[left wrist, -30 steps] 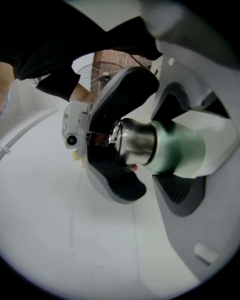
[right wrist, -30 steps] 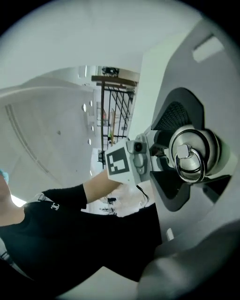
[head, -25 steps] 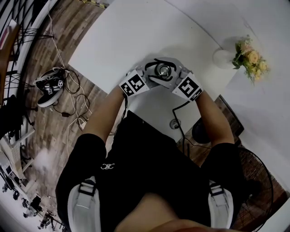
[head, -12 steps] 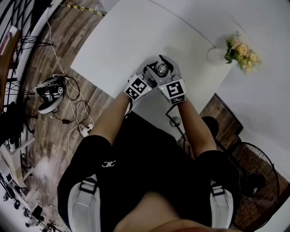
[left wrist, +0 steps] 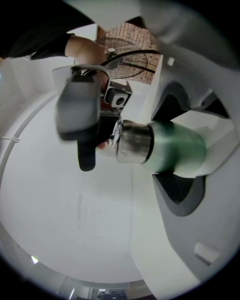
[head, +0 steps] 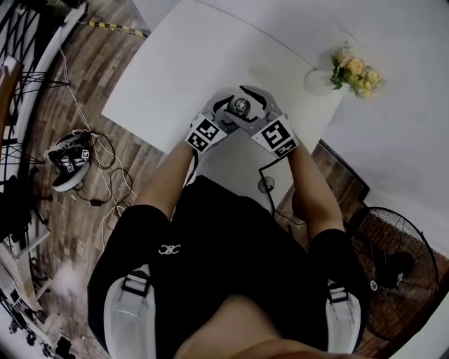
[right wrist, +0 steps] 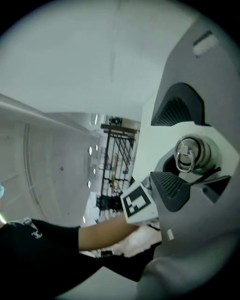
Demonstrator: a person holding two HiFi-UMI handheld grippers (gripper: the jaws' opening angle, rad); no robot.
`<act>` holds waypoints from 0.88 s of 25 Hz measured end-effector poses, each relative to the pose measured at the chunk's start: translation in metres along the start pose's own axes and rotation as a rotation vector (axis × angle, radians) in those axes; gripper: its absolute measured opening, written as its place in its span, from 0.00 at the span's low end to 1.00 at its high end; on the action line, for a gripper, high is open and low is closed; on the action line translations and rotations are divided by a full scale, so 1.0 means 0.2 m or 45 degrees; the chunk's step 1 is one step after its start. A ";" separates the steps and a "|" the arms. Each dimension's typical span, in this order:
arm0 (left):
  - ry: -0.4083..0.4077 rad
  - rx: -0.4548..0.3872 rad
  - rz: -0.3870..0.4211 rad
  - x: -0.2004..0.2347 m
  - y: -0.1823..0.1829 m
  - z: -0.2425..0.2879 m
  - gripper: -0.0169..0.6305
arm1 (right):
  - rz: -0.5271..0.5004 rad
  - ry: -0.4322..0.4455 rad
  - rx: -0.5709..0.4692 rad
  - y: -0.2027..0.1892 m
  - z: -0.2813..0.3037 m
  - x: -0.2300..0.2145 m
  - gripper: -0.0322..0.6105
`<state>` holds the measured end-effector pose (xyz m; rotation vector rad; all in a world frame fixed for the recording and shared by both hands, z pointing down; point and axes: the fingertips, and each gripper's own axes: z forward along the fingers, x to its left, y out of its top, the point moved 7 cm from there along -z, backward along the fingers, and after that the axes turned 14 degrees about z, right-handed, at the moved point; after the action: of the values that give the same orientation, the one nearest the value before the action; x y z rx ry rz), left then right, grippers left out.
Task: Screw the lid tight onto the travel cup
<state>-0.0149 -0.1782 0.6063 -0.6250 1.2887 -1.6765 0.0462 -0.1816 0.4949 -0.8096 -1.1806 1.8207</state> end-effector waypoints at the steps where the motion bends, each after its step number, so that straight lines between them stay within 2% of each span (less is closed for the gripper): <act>1: -0.013 0.001 0.006 0.00 0.00 0.01 0.65 | -0.085 0.085 0.090 -0.01 -0.02 0.00 0.49; 4: -0.063 0.004 0.028 0.01 0.00 0.02 0.65 | -0.322 0.299 0.407 -0.07 -0.06 -0.01 0.49; 7: -0.123 0.011 0.051 0.02 0.01 0.02 0.65 | -0.556 0.444 0.661 -0.07 -0.04 -0.02 0.50; 12: -0.198 0.014 0.077 0.04 0.01 0.02 0.65 | -0.913 0.661 0.955 -0.02 0.07 0.02 0.51; 15: -0.210 0.010 0.081 0.04 0.02 0.02 0.65 | -1.112 0.798 1.143 -0.06 0.10 0.07 0.51; 18: -0.211 0.006 0.083 0.04 0.02 0.01 0.65 | -1.231 0.890 1.214 -0.12 0.14 0.10 0.50; 19: -0.212 0.005 0.082 0.04 0.02 0.02 0.65 | -1.234 0.916 1.210 -0.12 0.15 0.11 0.49; 20: -0.214 0.003 0.082 0.04 0.02 0.02 0.65 | -1.227 0.938 1.197 -0.11 0.16 0.11 0.42; 22: -0.217 -0.003 0.081 0.04 0.02 0.01 0.65 | -1.173 0.957 1.164 -0.09 0.17 0.11 0.40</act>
<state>-0.0154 -0.1860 0.6013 -0.7050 1.1769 -1.5355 0.0128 -0.1712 0.5226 -0.2456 -0.0819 0.9222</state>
